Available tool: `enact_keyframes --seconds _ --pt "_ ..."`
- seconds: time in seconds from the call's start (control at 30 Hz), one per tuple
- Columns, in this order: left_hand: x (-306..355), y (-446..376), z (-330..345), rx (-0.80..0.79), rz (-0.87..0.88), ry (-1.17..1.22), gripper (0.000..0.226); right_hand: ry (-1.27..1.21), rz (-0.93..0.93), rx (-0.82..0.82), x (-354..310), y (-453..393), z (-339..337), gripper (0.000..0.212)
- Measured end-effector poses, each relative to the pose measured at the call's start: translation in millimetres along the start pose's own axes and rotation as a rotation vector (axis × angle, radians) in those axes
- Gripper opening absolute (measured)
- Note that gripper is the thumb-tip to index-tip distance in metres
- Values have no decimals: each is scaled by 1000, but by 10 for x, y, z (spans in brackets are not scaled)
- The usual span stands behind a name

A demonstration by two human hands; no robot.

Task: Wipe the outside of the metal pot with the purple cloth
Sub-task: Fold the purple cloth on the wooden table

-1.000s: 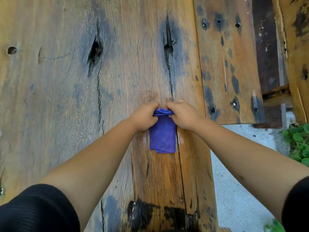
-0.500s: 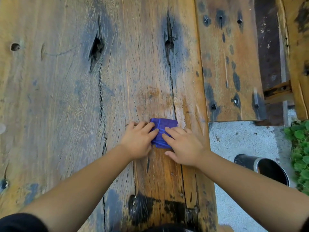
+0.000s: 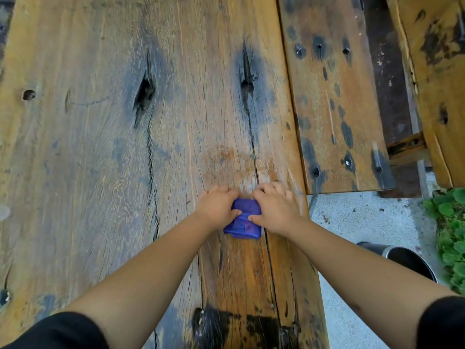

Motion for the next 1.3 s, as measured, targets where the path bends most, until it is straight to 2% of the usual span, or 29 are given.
enact_keyframes --seconds 0.07,0.13,0.2,0.27,0.43,0.53,0.67,0.8,1.03,1.13,1.3 --pt "88 122 -21 -5 97 134 23 -168 -38 -36 -36 121 31 27" --pt "141 299 -43 -20 140 327 17 -499 -24 -109 -34 290 62 28" --pt "182 508 -110 34 142 453 16 -753 17 -148 -17 483 65 29" --pt "252 720 -180 105 135 556 17 -892 41 -156 -42 687 47 28" --pt "496 1186 -272 261 23 921 16 -1187 109 -49 -62 1248 -16 44" --pt "702 1449 -267 349 -25 1166 20 -1354 134 15 -78 1624 -10 45" --pt "1132 1708 -68 224 -33 1440 27 -1458 188 154 -55 2254 42 32" --pt "1569 1880 169 37 21 1327 25 -1507 284 320 122 2857 252 26" --pt "2470 2024 620 -150 205 1180 24 -1752 519 652 487 3905 776 30" --pt "2850 2105 836 -220 201 1164 26 -1879 591 768 608 4300 994 27" --pt "3523 2290 1347 -449 156 1208 25 -2043 610 897 948 4899 1274 32"
Point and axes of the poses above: each hand's wrist, its own y-axis away from the middle knuckle, its own z-axis out of the palm, x = y × z, the point moved 7 cm from there along -y, towards the middle knuckle, and after that the axes turned 7 degrees about z, right-handed, at the moved point
